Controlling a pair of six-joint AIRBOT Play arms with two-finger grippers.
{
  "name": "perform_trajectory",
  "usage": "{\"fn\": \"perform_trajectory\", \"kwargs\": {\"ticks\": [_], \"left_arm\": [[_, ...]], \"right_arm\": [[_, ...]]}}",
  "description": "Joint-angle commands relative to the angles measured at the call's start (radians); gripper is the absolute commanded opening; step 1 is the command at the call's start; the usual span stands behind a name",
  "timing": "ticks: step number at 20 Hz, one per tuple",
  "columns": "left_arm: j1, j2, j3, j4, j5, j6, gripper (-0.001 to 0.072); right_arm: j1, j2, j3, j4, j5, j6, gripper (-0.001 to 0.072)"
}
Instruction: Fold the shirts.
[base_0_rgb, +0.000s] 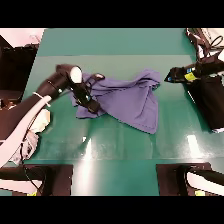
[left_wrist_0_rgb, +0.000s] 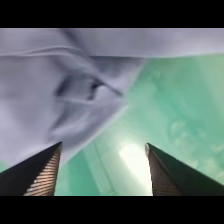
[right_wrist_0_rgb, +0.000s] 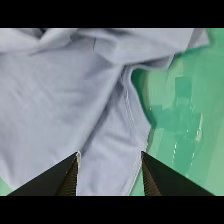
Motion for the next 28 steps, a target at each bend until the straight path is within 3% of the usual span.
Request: {"fn": "perform_trajectory", "kwargs": {"ticks": [1,11,12,13,14,17,18,19,24,28], "left_arm": [[-0.070,-0.001,-0.076,0.054,0.083,-0.012,0.0610],[-0.070,-0.001,-0.133,0.125,0.178,-0.026,0.0609],[-0.070,-0.001,-0.133,0.126,0.183,-0.026,0.0548],[-0.070,-0.001,-0.133,0.127,0.184,-0.025,0.0361],[-0.070,-0.001,-0.133,0.127,0.185,-0.025,0.0238],[-0.070,-0.001,-0.133,0.127,0.201,-0.026,0.0236],[-0.070,-0.001,-0.133,0.127,0.201,-0.026,0.0184],[-0.070,-0.001,-0.133,0.127,0.201,-0.026,0.0032],[-0.044,0.031,-0.079,0.180,0.129,-0.026,0.0026],[0.109,0.220,-0.051,0.187,0.102,-0.031,0.0026]], "right_arm": [[0.000,0.078,-0.122,0.000,-0.048,0.000,0.0446],[-0.001,0.138,-0.176,0.000,-0.073,0.000,0.0446],[0.000,0.138,-0.176,0.000,-0.073,0.000,0.0446],[-0.001,0.138,-0.176,0.000,-0.073,0.000,0.0446],[-0.001,0.138,-0.176,0.000,-0.073,0.000,0.0446],[-0.001,0.138,-0.176,0.000,-0.072,0.000,0.0447],[-0.001,0.138,-0.176,0.000,-0.071,0.000,0.0446],[-0.001,0.138,-0.176,0.000,-0.071,0.000,0.0447],[-0.002,0.139,-0.177,-0.001,0.003,0.000,0.0446],[-0.039,0.168,-0.236,0.001,0.097,-0.032,0.0446]]}}
